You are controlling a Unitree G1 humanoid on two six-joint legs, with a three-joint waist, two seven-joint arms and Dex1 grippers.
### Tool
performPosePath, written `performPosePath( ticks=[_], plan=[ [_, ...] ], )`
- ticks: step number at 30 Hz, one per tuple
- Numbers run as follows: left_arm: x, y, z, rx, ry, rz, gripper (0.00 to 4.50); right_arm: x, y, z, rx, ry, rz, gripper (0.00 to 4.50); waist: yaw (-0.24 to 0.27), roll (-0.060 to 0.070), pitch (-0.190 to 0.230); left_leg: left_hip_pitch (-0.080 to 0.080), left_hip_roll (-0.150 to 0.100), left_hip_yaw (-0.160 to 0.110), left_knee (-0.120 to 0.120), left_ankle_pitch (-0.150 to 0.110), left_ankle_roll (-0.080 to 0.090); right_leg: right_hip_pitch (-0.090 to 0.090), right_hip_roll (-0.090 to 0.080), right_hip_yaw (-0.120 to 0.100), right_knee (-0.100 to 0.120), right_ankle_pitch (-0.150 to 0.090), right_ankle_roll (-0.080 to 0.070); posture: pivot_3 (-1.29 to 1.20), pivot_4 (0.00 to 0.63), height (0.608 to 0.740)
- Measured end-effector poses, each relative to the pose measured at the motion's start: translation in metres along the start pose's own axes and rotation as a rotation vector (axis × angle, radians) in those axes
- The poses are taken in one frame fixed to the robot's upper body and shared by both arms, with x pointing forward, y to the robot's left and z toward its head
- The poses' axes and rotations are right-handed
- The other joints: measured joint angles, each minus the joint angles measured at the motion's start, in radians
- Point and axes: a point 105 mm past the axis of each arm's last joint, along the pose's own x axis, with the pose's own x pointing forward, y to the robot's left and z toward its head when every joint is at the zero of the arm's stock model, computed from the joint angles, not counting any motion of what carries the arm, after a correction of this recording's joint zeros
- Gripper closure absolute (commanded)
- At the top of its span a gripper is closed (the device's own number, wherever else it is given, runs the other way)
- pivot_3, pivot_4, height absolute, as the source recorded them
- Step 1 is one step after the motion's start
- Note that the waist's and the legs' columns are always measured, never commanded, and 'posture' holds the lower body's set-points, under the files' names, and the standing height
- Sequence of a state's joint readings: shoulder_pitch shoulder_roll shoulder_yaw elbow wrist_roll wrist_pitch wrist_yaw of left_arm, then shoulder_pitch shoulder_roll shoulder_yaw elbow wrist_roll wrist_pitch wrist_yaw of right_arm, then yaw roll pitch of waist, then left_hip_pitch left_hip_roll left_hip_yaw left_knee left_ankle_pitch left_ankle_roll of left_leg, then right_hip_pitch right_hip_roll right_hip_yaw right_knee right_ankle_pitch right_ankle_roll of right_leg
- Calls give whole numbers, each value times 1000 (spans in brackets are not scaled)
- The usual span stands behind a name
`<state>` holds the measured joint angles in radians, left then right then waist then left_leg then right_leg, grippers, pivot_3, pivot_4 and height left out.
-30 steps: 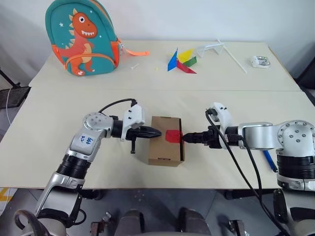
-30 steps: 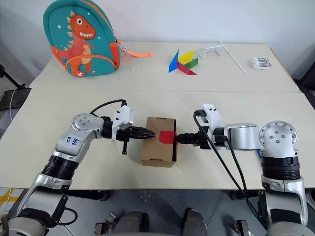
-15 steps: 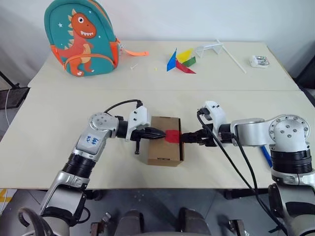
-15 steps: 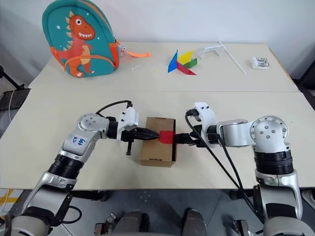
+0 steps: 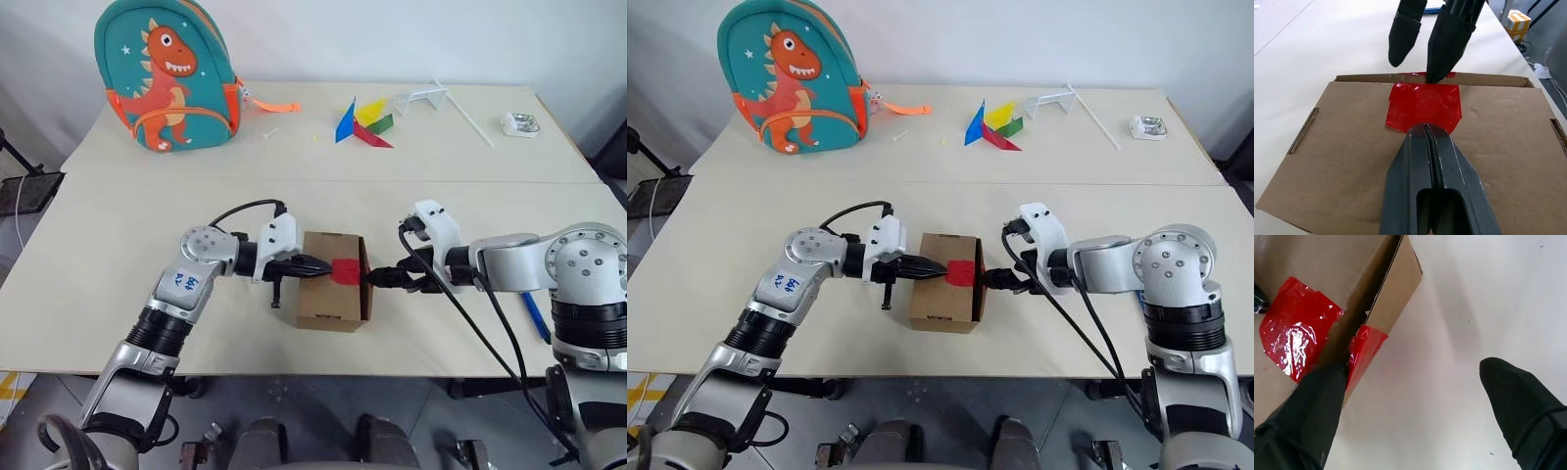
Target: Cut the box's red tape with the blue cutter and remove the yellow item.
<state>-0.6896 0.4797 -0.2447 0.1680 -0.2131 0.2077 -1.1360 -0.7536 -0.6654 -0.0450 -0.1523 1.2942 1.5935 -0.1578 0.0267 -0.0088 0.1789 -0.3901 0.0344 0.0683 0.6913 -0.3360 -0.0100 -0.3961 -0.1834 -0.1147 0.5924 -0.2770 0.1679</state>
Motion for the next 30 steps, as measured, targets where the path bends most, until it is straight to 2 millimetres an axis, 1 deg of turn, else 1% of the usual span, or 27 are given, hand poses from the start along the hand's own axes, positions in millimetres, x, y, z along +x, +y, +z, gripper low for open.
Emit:
performPosePath(
  ticks=[6, 14, 21, 23, 25, 28, 30],
  plan=[
    [-1, 0, 0, 0, 3, 2, 4500, 0, -3, -2, -1, -2, -6, 25, 0, 0, 0, 0, 0, 0, 0, 0, 0, 0, 0, 0, 0, 0, 0, 0, 150, 740],
    [-2, 0, -2, -9, 8, 4, 4500, 9, -21, -19, 30, 58, -104, 25, -5, 1, -1, 1, 0, 0, 0, 0, 0, 0, 0, 0, 0, 0, 0, 0, 150, 740],
    [-2, -1, -2, -12, 8, 11, 4500, 7, -23, -16, 17, 42, -107, 25, -5, 1, -1, 1, 0, 0, 0, 0, 0, 0, 0, 0, 0, 0, 0, 0, 150, 740],
    [-3, -1, -1, -10, 9, 13, 4500, 3, -21, -11, 22, 4, -78, 25, -5, 1, -1, 1, 0, 0, 0, 0, 0, 0, 0, 0, 0, 0, 0, 0, 150, 740],
    [-4, -1, -1, -7, 11, 16, 4500, -5, -21, -3, 44, -53, -36, 25, -5, 1, -1, 1, 0, 0, 0, 0, 0, 0, 0, 0, 0, 0, 0, 0, 150, 740],
    [-6, -1, -1, -3, 18, 16, 4500, -24, -27, 2, 88, -98, 27, 25, -4, 1, -1, 1, 0, 0, -1, 0, 0, 0, 0, 0, -1, 0, 0, 0, 150, 740],
    [-8, -1, -1, -1, 27, 18, 4500, -30, -31, -1, 187, -109, 119, 25, -4, 1, -1, 1, 0, 0, -1, 0, 0, 1, 0, 0, -1, 0, 0, 0, 150, 740]
  ],
)
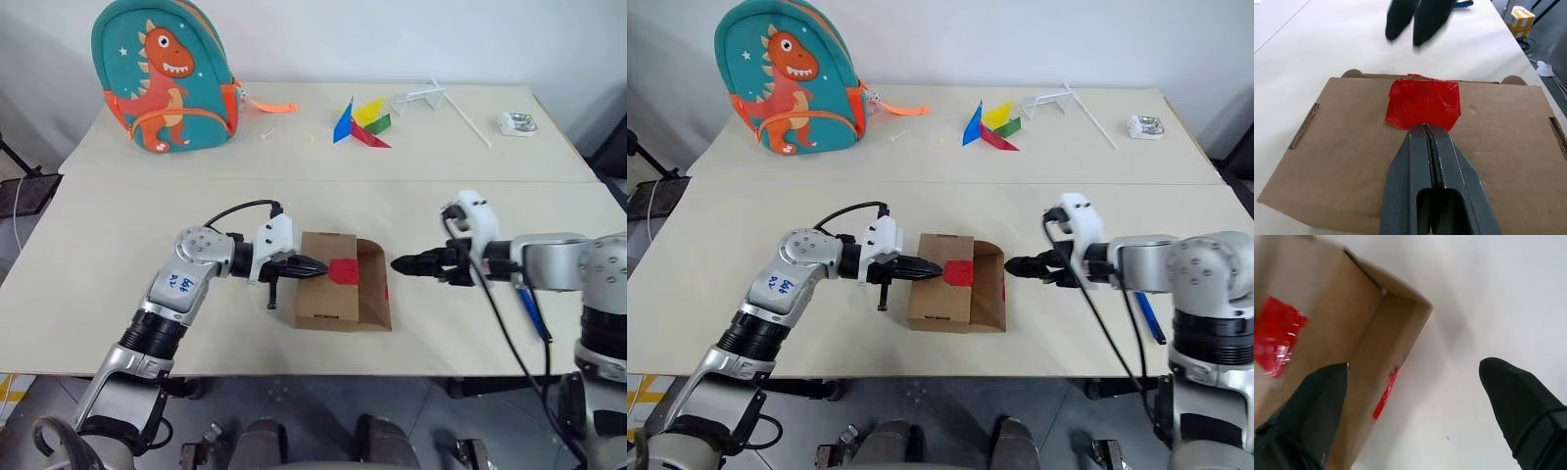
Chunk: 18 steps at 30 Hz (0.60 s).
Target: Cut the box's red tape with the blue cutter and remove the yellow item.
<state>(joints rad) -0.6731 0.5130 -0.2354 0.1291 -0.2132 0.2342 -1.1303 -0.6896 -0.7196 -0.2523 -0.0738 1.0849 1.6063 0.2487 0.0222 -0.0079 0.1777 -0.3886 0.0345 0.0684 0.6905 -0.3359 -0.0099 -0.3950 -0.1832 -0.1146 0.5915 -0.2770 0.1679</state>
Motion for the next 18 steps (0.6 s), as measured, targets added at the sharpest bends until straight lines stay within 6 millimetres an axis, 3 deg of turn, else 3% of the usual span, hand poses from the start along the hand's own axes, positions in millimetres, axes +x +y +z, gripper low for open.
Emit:
performPosePath(
  ticks=[4, 10, 18],
  plan=[
    [-3, 1, -1, -2, 9, 0, 4500, 5, -7, -12, 215, 26, 146, 25, -8, 0, 0, 0, 0, 1, 0, 0, 0, 0, 0, 0, 0, 0, 0, 0, 150, 740],
    [-3, 0, 0, -1, 11, -7, 4500, 27, -11, -26, 352, 90, 200, 25, -11, 0, 0, 0, 0, 1, 0, 0, 0, 0, 0, 0, 0, 0, 0, 0, 150, 740],
    [-6, 1, -2, -6, 22, -10, 4500, 42, -2, -22, 303, 154, 225, 25, -24, 1, 0, 1, 0, 1, 0, 0, 0, 0, 0, 1, 1, 0, 0, 0, 150, 740]
  ],
)
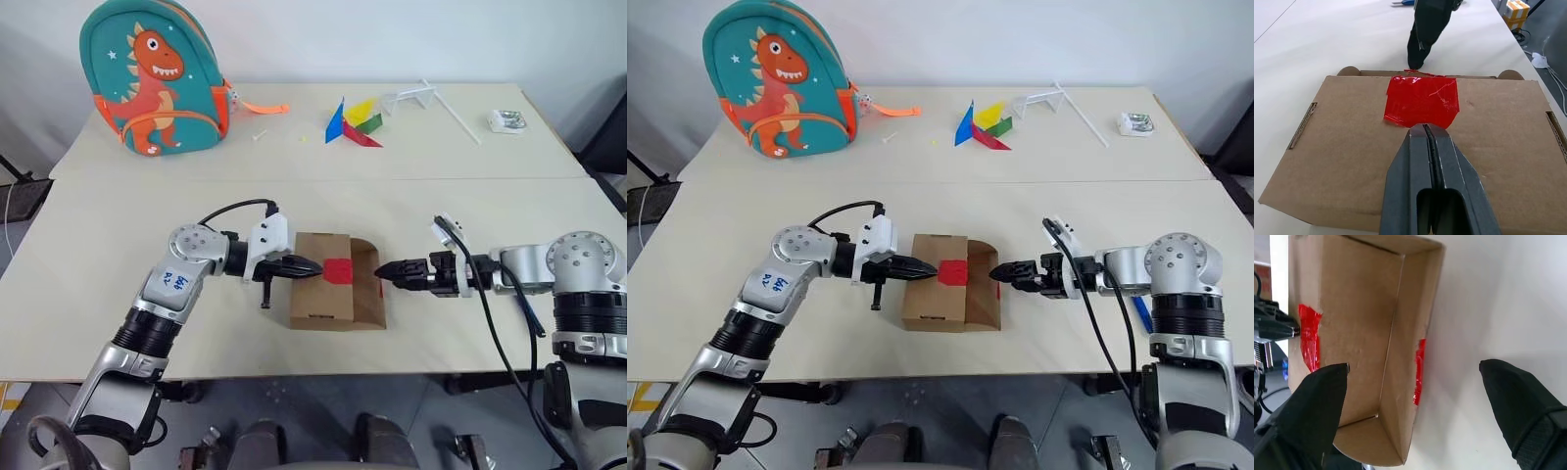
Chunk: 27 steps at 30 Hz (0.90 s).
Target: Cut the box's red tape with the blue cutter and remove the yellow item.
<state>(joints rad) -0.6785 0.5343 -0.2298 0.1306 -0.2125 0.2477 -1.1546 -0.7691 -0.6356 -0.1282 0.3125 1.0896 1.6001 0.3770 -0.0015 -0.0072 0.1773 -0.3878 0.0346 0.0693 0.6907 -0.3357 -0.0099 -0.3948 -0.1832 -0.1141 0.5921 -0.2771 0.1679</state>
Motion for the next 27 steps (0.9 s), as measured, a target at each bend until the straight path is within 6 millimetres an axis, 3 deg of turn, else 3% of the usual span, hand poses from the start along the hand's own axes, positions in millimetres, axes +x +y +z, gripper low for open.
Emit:
performPosePath(
  ticks=[21, 27],
  plan=[
    [-5, 0, -3, -17, 18, 13, 4500, 39, 21, -2, -19, 34, 142, 25, -30, -1, -4, 5, 1, 0, -4, 0, -1, 1, 0, 0, 2, 0, 0, 0, 150, 740],
    [-5, -1, -3, -14, 17, 14, 4500, 43, 26, -8, 10, 48, 210, 1390, -29, -1, -5, 5, 1, 0, -6, 1, -1, 0, 0, 0, 2, 0, 0, 0, 150, 740]
  ],
)
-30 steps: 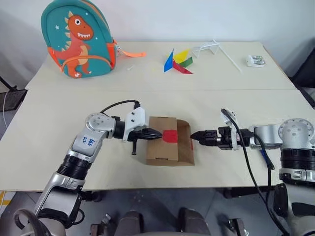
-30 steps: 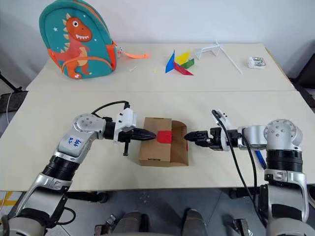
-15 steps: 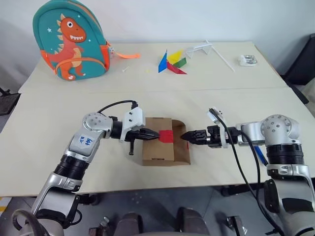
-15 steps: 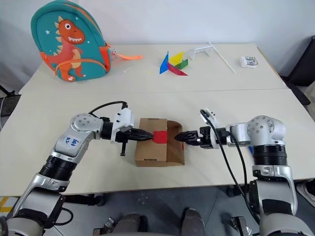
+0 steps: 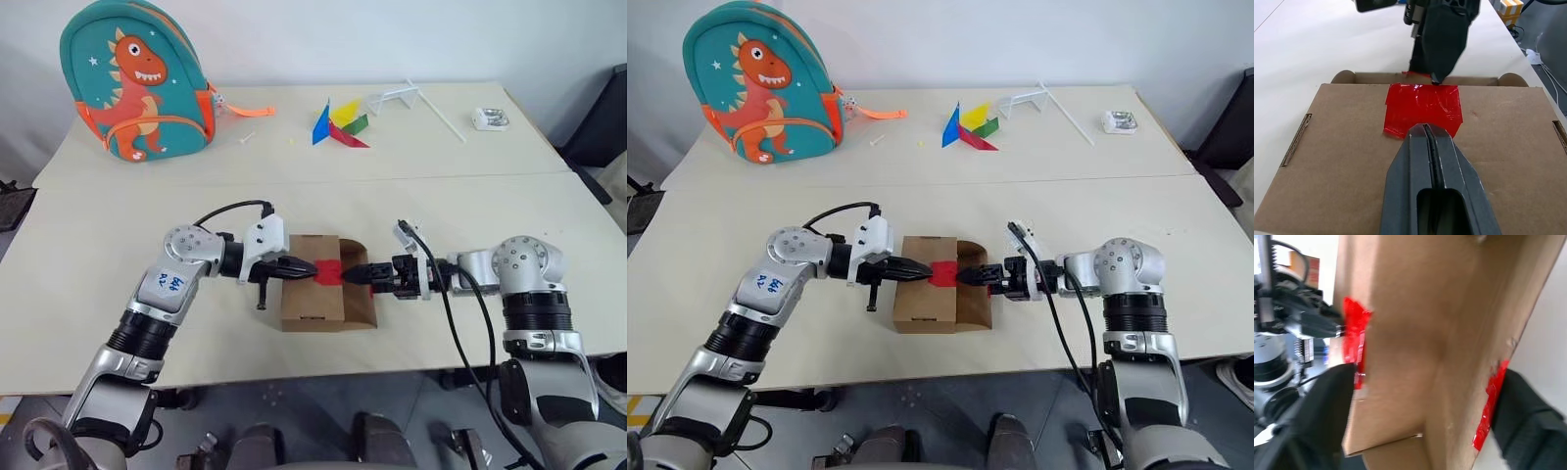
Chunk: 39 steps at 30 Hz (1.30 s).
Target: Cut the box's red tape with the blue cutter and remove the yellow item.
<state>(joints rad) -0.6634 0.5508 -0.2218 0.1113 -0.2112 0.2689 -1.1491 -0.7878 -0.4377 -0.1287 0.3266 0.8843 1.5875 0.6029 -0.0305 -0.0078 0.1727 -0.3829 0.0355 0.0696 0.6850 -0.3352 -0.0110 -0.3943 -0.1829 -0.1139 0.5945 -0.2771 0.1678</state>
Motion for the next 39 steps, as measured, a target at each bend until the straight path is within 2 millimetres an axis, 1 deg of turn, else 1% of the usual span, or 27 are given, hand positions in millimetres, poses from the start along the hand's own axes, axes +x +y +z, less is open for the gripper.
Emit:
performPosePath(
  ticks=[1, 17, 20, 23, 25, 39],
  plan=[
    [0, 0, 0, -1, 0, 0, 4500, 0, 1, 0, 0, -1, 9, 1708, 0, 0, 0, 0, 0, 0, 0, 0, 0, 0, 0, 0, 0, 0, 0, 0, 150, 740],
    [0, -2, 0, 2, 2, 6, 4500, -5, -5, -4, 44, -32, 65, 1708, 8, 0, 0, 0, 0, 0, -1, 0, 0, 0, 0, 0, 0, 0, 0, 0, 150, 740],
    [1, -2, 1, 3, 2, 6, 4500, -6, -8, -5, 51, -39, 68, 1113, 9, 0, 0, 0, 0, 0, -1, 0, 0, 0, 0, 0, 0, 0, 0, 0, 150, 740],
    [0, -2, 0, 3, 2, 7, 4500, -7, -12, -6, 59, -53, 68, 64, 10, 0, 0, 0, 0, 0, -1, 0, 0, 0, 0, 0, -1, 0, 0, 0, 150, 740],
    [0, -2, 0, 1, 4, 9, 4500, -7, -10, -4, 54, -57, 74, 28, 9, 0, 0, 1, 0, 0, -1, 0, 0, 1, 0, 0, -1, 0, 0, 0, 150, 740],
    [0, -2, -2, -4, 8, 9, 4500, -14, -16, -2, 84, -80, 57, 28, 28, 0, -1, 4, 0, 0, 0, 1, 0, 4, 0, 1, -1, 0, 0, 0, 150, 740]
  ],
)
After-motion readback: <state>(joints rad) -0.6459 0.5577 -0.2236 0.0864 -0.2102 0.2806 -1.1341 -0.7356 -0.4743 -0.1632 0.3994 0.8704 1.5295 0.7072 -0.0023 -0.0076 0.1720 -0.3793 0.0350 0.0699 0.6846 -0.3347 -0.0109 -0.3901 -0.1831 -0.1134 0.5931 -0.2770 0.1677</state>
